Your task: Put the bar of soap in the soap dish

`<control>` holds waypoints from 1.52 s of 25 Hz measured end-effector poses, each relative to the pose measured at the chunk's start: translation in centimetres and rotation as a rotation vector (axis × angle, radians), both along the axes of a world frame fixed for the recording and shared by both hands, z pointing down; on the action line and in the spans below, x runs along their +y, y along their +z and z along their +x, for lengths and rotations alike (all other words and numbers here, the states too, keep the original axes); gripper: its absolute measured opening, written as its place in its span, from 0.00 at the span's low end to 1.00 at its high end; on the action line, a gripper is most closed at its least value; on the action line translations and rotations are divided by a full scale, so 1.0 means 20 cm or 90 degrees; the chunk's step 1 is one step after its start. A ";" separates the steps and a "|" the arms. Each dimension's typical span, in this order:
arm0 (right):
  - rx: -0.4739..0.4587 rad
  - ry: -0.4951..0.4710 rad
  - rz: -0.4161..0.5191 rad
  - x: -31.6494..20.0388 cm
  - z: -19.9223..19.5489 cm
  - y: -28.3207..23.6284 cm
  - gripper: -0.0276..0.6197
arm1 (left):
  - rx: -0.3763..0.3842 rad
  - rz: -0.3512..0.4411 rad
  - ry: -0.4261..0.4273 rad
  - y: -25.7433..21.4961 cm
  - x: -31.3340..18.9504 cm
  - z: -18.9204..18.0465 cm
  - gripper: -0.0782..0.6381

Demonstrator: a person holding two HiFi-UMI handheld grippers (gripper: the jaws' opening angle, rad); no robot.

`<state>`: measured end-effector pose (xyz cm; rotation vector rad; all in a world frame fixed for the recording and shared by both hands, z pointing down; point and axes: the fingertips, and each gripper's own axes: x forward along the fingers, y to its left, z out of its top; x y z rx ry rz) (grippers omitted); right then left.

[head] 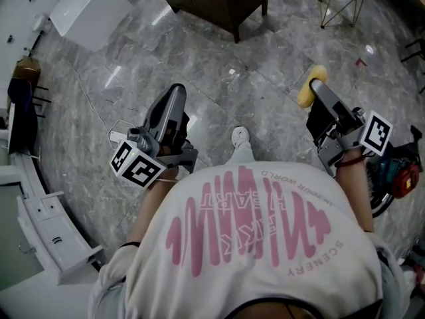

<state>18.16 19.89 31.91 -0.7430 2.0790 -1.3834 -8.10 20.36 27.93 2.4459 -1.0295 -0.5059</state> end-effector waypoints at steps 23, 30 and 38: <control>-0.014 0.024 0.023 -0.94 -0.31 -0.08 0.34 | 0.009 0.027 0.005 -0.04 -0.99 -0.35 0.12; 0.016 0.033 0.042 -1.05 -0.26 -0.07 0.34 | 0.011 0.038 -0.019 -0.03 -1.11 -0.40 0.12; 0.007 0.077 0.038 -1.07 -0.15 -0.09 0.34 | -0.020 0.034 0.025 -0.03 -1.19 -0.30 0.12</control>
